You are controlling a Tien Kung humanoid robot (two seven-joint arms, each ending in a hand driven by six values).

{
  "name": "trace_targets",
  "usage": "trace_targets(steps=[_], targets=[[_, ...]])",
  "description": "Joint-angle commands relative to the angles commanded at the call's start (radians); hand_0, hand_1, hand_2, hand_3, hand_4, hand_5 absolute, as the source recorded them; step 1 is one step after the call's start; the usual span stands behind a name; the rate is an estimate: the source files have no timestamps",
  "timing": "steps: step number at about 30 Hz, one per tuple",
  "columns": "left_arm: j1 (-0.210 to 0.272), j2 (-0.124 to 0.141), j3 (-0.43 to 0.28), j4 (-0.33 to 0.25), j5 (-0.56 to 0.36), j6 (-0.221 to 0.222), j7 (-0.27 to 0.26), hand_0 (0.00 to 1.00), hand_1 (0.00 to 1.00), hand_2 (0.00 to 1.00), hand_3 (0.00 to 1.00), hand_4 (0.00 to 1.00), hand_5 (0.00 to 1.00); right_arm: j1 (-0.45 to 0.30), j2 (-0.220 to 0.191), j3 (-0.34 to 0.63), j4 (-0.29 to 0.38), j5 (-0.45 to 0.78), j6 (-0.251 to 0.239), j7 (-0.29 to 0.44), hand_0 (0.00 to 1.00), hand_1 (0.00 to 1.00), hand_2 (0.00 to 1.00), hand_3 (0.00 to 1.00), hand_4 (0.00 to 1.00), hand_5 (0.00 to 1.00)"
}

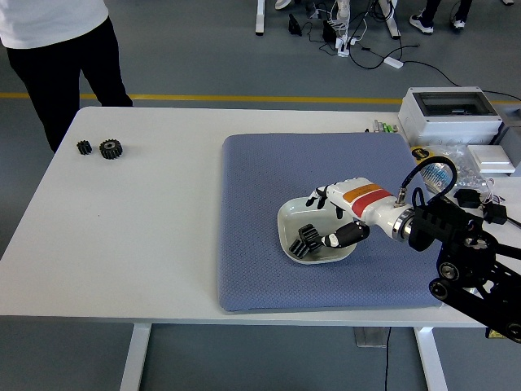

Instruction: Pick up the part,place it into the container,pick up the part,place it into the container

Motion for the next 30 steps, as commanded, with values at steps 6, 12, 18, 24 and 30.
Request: trace_targets(steps=[6,12,18,24,30], targets=[[-0.001,0.0,0.0,0.0,-0.001,0.0,-0.001,0.713,0.688,0.664,0.556,0.645,0.586,-0.005,-0.007,0.021,0.0,-0.006,0.0,-0.005,0.16,0.392,0.688,0.735,0.862,0.354],[-0.001,0.0,0.0,0.0,-0.001,0.0,-0.001,0.713,0.687,0.664,0.556,0.645,0.586,-0.026,-0.027,0.088,0.013,-0.004,-0.003,-0.01,0.167,0.393,0.678,0.711,0.842,0.343],[0.001,0.0,-0.002,0.0,0.001,0.0,-0.001,0.714,0.687,0.665,0.556,0.645,0.586,-0.066,-0.062,0.215,0.022,0.036,-0.023,-0.01,0.167,0.392,0.672,0.64,0.856,0.367],[0.003,0.0,-0.004,0.0,0.004,-0.001,-0.001,0.714,0.687,0.665,0.556,0.645,0.586,-0.122,-0.078,0.35,-0.034,0.165,-0.094,0.029,0.261,0.45,0.673,0.604,0.863,0.369],[-0.001,0.0,-0.002,0.0,0.0,0.001,-0.004,0.713,0.688,0.665,0.556,0.645,0.586,-0.194,-0.1,0.448,-0.087,0.409,-0.183,0.138,0.561,0.652,0.763,0.752,0.931,0.436]])
